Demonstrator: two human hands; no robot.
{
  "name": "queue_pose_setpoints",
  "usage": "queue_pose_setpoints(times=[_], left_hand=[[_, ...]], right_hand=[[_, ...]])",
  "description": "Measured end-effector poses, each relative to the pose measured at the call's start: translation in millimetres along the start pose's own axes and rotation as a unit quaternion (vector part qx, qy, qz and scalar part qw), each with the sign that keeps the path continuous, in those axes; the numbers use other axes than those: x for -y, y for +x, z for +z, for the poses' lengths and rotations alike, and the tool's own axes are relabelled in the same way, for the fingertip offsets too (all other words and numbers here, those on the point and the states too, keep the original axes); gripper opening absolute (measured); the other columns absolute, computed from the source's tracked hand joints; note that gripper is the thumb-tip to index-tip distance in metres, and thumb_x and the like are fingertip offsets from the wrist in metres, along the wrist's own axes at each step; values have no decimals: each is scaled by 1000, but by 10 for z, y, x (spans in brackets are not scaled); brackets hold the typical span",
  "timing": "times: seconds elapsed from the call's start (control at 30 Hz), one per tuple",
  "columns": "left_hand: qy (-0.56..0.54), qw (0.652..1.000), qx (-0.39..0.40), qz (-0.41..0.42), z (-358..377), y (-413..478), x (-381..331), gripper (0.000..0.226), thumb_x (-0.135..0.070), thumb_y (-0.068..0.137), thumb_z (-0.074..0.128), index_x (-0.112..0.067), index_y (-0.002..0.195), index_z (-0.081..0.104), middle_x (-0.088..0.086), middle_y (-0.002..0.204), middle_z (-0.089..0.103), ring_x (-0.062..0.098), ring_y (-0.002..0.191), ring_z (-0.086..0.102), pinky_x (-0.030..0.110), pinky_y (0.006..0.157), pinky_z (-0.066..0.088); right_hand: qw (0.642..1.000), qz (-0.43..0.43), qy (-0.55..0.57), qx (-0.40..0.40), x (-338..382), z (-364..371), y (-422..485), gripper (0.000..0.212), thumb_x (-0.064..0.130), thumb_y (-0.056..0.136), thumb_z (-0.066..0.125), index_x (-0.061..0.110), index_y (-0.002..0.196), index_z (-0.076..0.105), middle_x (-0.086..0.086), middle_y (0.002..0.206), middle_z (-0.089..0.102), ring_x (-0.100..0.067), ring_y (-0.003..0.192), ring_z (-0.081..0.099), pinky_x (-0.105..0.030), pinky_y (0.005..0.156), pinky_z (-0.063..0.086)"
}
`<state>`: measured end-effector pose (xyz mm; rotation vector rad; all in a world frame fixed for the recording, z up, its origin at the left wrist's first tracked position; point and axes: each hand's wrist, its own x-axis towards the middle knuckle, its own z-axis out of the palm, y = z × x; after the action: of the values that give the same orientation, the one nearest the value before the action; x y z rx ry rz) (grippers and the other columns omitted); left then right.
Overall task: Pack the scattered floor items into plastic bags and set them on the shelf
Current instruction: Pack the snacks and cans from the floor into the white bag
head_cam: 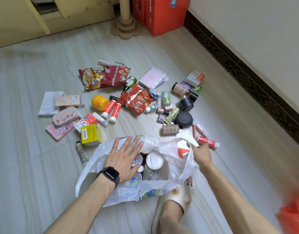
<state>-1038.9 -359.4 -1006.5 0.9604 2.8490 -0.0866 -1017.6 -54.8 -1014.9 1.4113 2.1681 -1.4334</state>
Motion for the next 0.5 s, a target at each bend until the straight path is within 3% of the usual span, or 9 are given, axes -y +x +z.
queue_pose_setpoints(times=[0.07,0.13,0.23,0.3,0.4,0.5], left_hand=[[8,1000,-7,2,14,-3,-5,74,-55,81,40,-19,146,43,4,155,35,25,141,37,58,110,21],[18,1000,-13,4,15,-20,11,75,-56,81,40,-20,147,42,3,156,34,24,141,36,58,111,21],[26,1000,-9,11,6,-20,40,76,-57,81,40,-20,148,40,2,157,32,22,142,34,58,112,19],[29,999,-10,14,-9,-12,51,77,-58,81,40,-20,148,40,2,156,33,21,143,31,58,111,19],[37,999,-11,23,-16,7,65,77,-58,80,40,-20,147,41,2,156,34,21,142,26,58,110,20],[43,999,-5,22,-21,29,72,76,-57,79,40,-20,146,44,2,155,36,21,141,27,58,110,20]], right_hand=[[992,-15,-126,18,-101,126,126,72,48,92,60,19,150,28,-17,153,32,-38,136,38,-51,113,31],[968,-79,-235,45,-143,228,184,71,45,98,48,35,155,8,-10,164,1,-31,150,7,-57,119,12],[865,-195,-451,105,-214,337,224,97,42,90,58,34,155,-13,-14,160,-28,-39,147,-22,-66,114,0],[842,-211,-489,88,-232,362,219,103,52,87,58,28,155,-15,-21,159,-25,-46,146,-19,-66,116,5],[838,-275,-470,28,-219,274,264,97,57,74,63,24,152,15,-25,160,-9,-50,137,19,-57,106,35],[848,-271,-454,45,-176,37,379,90,68,75,61,32,147,22,-23,155,17,-46,126,32,-54,102,35]])
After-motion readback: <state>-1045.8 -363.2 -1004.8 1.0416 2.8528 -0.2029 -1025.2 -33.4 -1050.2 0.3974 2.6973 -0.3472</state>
